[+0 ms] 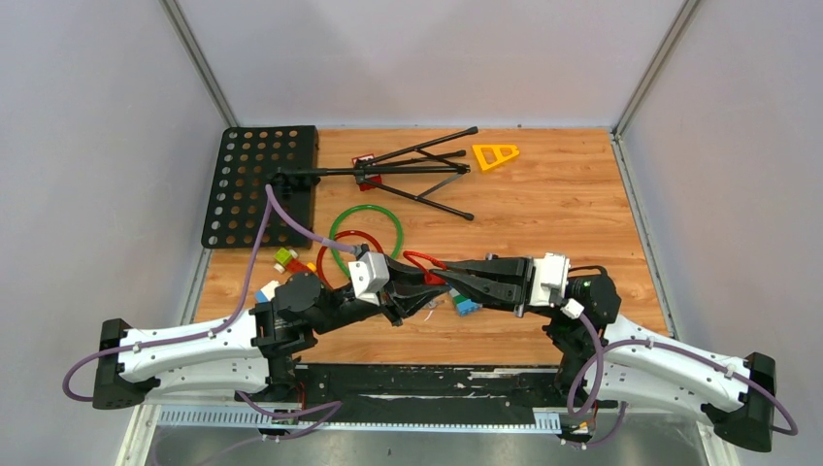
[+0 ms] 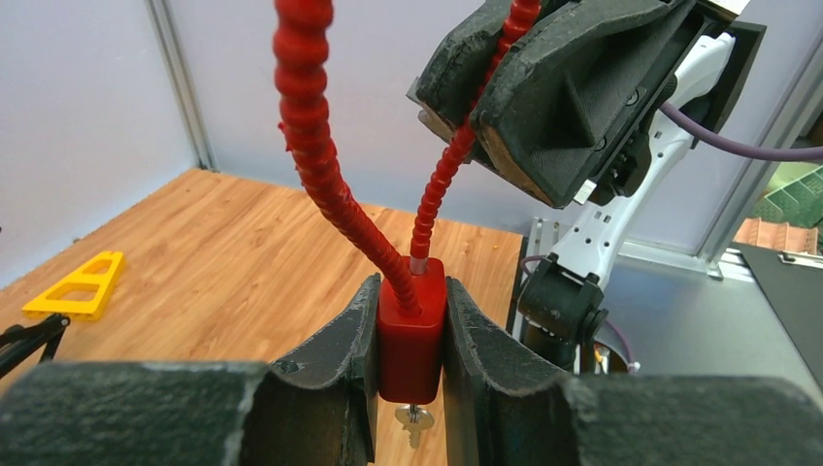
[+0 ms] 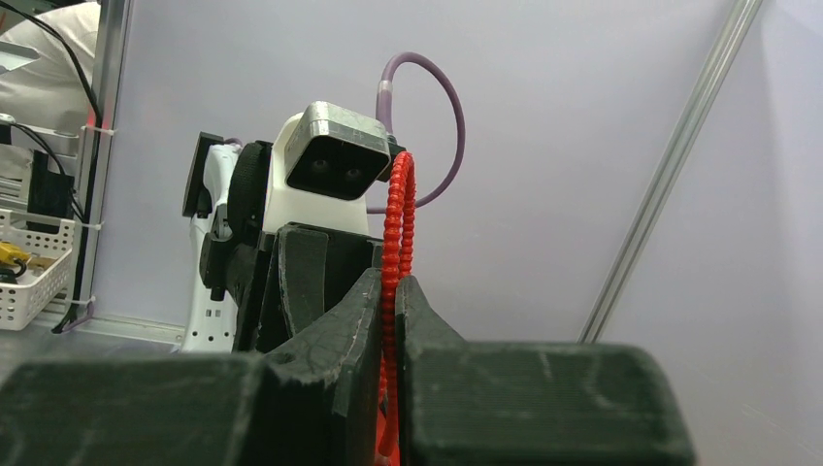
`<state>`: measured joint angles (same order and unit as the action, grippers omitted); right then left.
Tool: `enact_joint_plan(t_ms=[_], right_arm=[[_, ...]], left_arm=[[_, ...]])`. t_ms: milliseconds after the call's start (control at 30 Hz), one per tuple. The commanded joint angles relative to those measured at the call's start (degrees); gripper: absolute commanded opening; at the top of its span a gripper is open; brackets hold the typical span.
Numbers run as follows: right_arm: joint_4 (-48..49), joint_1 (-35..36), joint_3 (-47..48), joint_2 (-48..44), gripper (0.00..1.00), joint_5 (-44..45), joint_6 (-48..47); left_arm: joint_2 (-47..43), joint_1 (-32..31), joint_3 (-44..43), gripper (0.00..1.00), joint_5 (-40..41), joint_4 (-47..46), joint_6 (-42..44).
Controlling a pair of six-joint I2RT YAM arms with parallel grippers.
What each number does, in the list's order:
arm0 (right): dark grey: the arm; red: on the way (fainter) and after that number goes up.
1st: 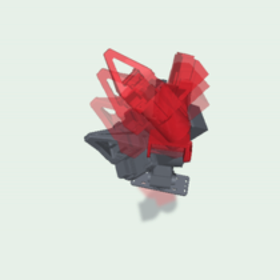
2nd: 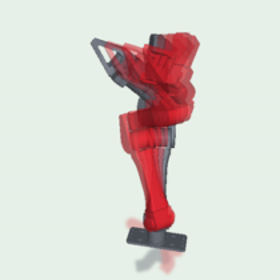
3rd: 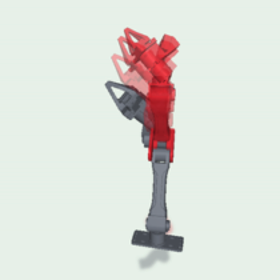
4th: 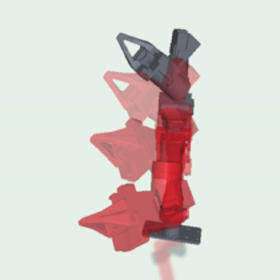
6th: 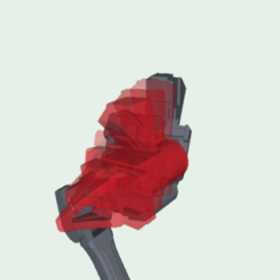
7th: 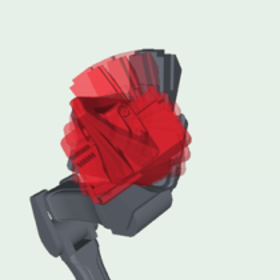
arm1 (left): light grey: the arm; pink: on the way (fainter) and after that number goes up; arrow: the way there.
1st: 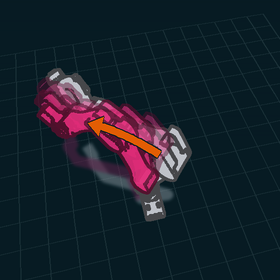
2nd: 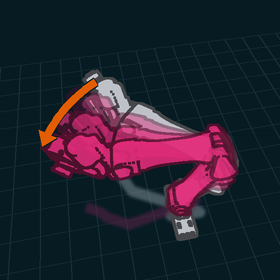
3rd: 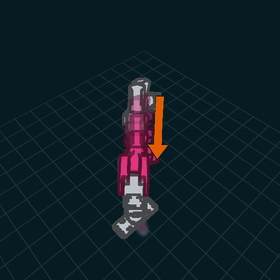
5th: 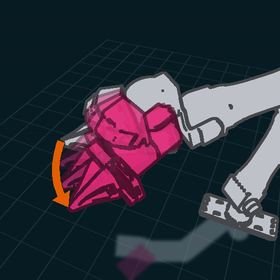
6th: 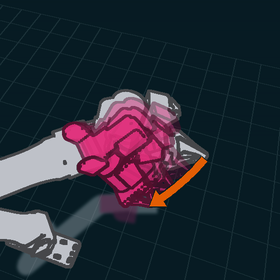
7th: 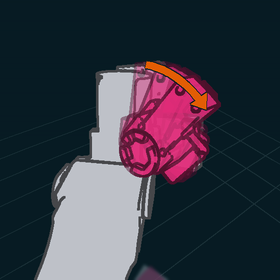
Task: Lock with the key
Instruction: Lock the lock.
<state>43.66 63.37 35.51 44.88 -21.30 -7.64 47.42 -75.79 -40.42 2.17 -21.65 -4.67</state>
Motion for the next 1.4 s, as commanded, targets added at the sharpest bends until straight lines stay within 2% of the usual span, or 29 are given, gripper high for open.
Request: enact_joint_plan(t_ms=[0,733,1367], right_arm=[[-10.3,1.0,-3.4,2.1,0.00,-2.6,0.7],[-11.6,5.0,-11.2,-1.8,0.00,2.9,0.4],[-10.7,6.7,-15.6,0.2,0.00,6.0,-0.4]], left_arm=[[-2.1,-0.2,-2.3,0.00,1.2,-12.0,-0.4],[-4.7,-0.2,-1.3,0.00,4.4,-13.9,-0.5],[-5.7,-0.2,-1.1,0.00,6.0,-14.7,-0.7]])
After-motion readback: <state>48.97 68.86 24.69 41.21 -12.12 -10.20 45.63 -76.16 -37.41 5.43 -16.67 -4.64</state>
